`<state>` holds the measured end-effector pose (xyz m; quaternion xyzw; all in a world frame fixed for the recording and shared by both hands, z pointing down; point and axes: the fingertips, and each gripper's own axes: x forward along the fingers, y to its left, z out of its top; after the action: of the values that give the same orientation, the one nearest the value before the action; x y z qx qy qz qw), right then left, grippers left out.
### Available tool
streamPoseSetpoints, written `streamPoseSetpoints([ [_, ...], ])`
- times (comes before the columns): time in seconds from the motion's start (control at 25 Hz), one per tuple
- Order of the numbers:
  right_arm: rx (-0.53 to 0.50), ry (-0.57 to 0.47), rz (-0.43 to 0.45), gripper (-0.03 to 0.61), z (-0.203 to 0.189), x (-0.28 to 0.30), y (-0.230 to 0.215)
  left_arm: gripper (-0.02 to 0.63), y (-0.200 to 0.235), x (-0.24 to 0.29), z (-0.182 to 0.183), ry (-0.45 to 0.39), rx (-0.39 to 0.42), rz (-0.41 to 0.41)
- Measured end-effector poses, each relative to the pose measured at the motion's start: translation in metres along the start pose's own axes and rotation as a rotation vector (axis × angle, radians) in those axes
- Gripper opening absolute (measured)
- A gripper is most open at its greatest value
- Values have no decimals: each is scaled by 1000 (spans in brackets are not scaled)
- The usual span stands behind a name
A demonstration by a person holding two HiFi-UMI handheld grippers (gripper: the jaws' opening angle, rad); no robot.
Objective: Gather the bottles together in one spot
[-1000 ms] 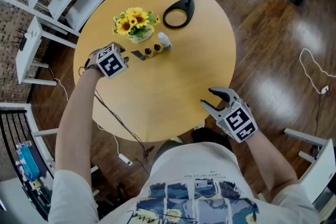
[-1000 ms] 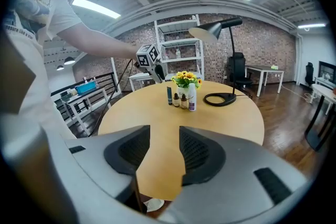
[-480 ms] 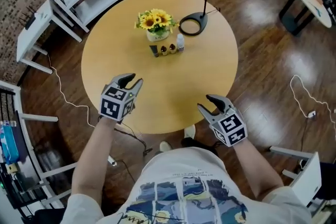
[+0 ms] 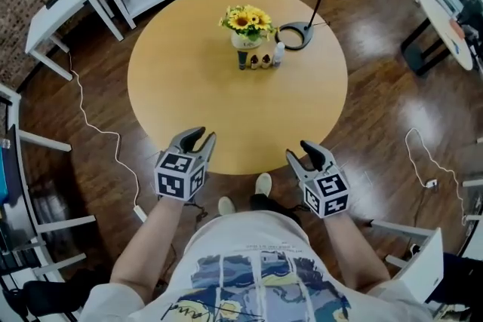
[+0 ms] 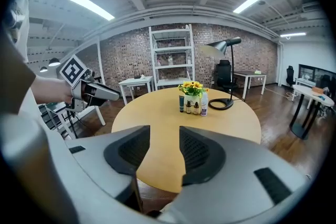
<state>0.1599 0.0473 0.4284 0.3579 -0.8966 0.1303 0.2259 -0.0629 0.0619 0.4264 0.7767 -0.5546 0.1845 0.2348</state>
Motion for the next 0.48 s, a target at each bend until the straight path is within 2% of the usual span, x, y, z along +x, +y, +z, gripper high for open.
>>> streamPoseSetpoints([
  [0.48,7,0,-31,207,-9,-21,45,112,-5,-43,-26,-10,-61,-27],
])
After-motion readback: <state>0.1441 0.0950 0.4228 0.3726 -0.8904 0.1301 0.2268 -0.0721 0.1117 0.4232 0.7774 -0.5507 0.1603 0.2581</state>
